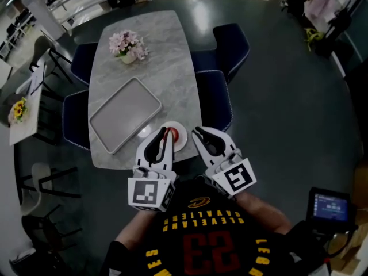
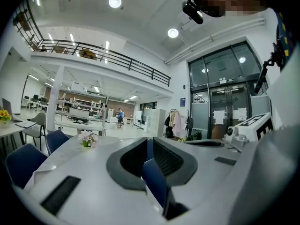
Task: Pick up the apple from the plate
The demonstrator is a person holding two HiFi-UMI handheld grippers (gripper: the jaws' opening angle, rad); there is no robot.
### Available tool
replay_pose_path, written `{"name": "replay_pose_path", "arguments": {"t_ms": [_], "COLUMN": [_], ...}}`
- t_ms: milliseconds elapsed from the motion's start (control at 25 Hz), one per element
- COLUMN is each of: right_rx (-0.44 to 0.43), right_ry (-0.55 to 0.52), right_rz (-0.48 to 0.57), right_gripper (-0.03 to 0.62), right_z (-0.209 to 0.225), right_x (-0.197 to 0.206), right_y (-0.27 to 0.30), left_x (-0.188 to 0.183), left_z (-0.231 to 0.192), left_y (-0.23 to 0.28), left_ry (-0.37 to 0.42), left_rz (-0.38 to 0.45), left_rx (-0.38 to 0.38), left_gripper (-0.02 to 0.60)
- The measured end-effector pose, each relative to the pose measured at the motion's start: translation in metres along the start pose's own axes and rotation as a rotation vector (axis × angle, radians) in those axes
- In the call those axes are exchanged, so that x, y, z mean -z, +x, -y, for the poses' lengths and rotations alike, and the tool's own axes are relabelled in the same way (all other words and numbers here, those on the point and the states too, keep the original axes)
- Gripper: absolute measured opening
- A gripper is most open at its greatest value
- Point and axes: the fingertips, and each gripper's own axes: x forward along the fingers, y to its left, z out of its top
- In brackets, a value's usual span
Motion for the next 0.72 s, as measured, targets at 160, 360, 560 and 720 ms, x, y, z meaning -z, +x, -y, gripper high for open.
{"name": "replay_pose_path", "arguments": {"t_ms": [160, 360, 560, 720], "right_rx": [-0.024, -0.041, -0.045, -0.049], "right_ry": [0.014, 0.029, 0.035, 0.032], "right_rz": [-0.015, -0.011, -0.013, -0.017], "right_gripper": [0.042, 0.008, 0.008, 0.008], "right_z": [-0.001, -0.001, 0.000, 0.000], "right_x": [0.003, 0.009, 0.012, 0.011], "right_y": [-0.005, -0.006, -0.005, -0.003], "left_x": [0.001, 0.016, 0.014, 0.016], "left_z": [0.010, 0.012, 0.012, 0.012], "left_y": [0.000, -0.002, 0.000, 0.001], "left_ry": [0.007, 0.008, 0.028, 0.024], "left_rz": [-0.005, -0.019, -0.027, -0.041], "left_rx": [-0.003, -0.006, -0.008, -0.007], "left_gripper": [0.040, 0.040, 0.040, 0.040]}}
